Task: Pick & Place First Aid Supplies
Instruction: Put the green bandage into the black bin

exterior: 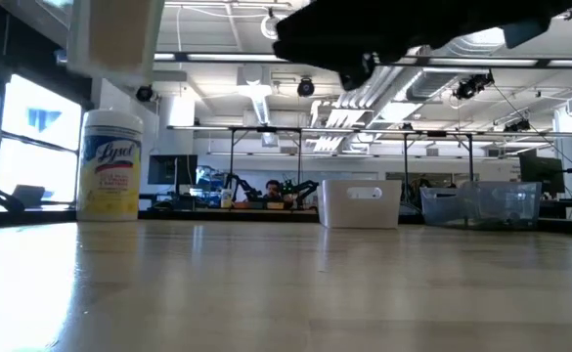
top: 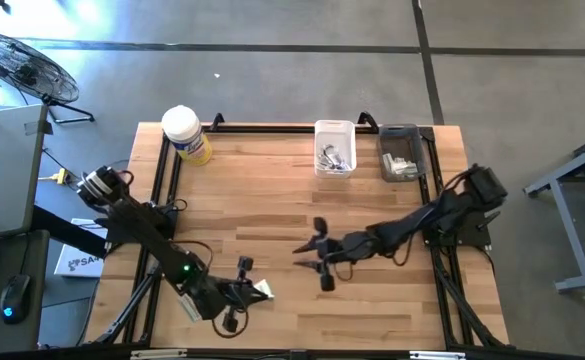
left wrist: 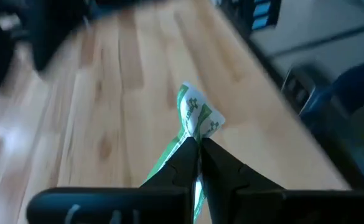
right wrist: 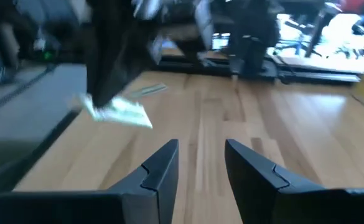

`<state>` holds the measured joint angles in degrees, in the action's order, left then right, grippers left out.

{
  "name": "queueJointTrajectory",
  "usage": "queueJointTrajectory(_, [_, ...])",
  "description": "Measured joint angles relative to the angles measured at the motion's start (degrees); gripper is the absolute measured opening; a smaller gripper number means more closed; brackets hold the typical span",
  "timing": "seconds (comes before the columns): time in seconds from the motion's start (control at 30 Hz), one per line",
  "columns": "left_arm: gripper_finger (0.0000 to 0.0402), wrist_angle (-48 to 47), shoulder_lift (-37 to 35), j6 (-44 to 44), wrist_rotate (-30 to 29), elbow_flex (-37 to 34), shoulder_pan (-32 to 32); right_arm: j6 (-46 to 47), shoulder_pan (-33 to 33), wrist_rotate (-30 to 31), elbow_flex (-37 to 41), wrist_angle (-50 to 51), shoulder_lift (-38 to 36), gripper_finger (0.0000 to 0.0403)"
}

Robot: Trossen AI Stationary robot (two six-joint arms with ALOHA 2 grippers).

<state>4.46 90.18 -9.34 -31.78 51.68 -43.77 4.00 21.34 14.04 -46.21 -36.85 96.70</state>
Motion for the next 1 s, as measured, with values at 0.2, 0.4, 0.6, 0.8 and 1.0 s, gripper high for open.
queueJointTrajectory(0.2, [0.0016,9.43,-1.59,3.09,2.91,0.07,0.42,-8.09,1.38,-4.59,-10.07,3.80,7.29,0.0124])
queueJointTrajectory(0.4, [0.0017,12.07,-1.59,3.24,3.72,0.07,1.50,-9.74,2.80,-10.29,-18.61,9.88,12.04,0.0125])
queueJointTrajectory(0.6, [0.0017,12.90,-1.59,3.08,3.56,0.07,2.63,-10.57,3.94,-9.30,-23.48,16.83,14.08,0.0160])
queueJointTrajectory(0.8, [0.0017,13.53,-1.59,3.08,3.61,0.07,2.51,-12.64,4.14,-5.20,-23.35,15.84,13.86,0.0178])
queueJointTrajectory(1.0, [0.0017,13.57,-1.59,3.08,2.61,0.07,2.54,-11.71,3.96,-5.54,-23.33,16.10,13.86,0.0132])
